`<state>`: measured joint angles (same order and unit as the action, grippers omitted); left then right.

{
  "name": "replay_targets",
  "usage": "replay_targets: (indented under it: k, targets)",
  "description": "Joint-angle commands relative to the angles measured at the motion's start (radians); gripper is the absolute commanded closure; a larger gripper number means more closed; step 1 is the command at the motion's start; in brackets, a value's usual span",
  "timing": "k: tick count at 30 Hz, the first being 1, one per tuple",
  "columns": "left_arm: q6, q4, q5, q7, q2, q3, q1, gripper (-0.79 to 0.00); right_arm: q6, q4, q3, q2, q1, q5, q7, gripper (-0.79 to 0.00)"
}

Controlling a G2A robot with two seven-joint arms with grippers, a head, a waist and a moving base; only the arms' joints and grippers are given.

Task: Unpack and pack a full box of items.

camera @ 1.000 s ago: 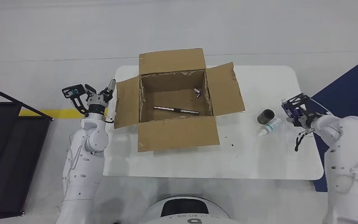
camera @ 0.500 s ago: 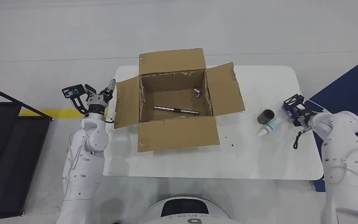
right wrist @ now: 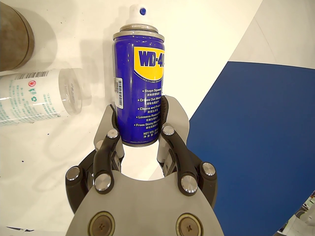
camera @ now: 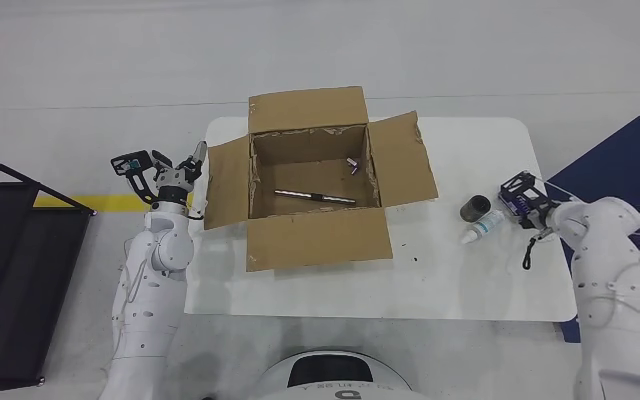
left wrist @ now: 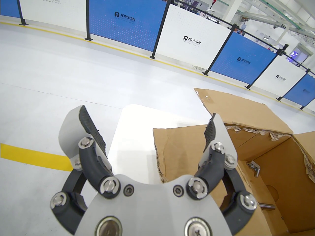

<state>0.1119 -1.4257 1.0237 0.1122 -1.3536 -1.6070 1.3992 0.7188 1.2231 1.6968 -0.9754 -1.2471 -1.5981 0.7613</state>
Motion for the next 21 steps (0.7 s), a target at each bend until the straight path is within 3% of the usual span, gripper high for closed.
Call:
replay_targets:
  k: [1, 3, 12, 17, 20, 21]
  targets:
    - [0.000, 0.000, 0.000, 0.000, 0.000, 0.000, 0.000, -0.785, 0.000, 0.001, 0.000, 0.001, 0.001, 0.004, 0.002, -0.314]
    - [0.000, 0.000, 0.000, 0.000, 0.000, 0.000, 0.000, -0.785, -0.002, 0.002, 0.001, 0.002, 0.001, 0.012, 0.004, -0.360]
    - [0.000, 0.000, 0.000, 0.000, 0.000, 0.000, 0.000, -0.785, -0.007, 0.006, -0.002, 0.007, -0.001, 0.031, 0.026, -0.434]
    - [0.000, 0.000, 0.000, 0.000, 0.000, 0.000, 0.000, -0.785, -0.010, 0.009, -0.005, 0.009, -0.001, 0.038, 0.030, -0.422]
    - [0.000, 0.000, 0.000, 0.000, 0.000, 0.000, 0.000, -0.785, -0.014, 0.012, -0.005, 0.011, -0.002, 0.042, 0.033, -0.474]
    - [0.000, 0.000, 0.000, 0.000, 0.000, 0.000, 0.000, -0.785, -0.014, 0.013, -0.005, 0.012, -0.003, 0.043, 0.036, -0.554]
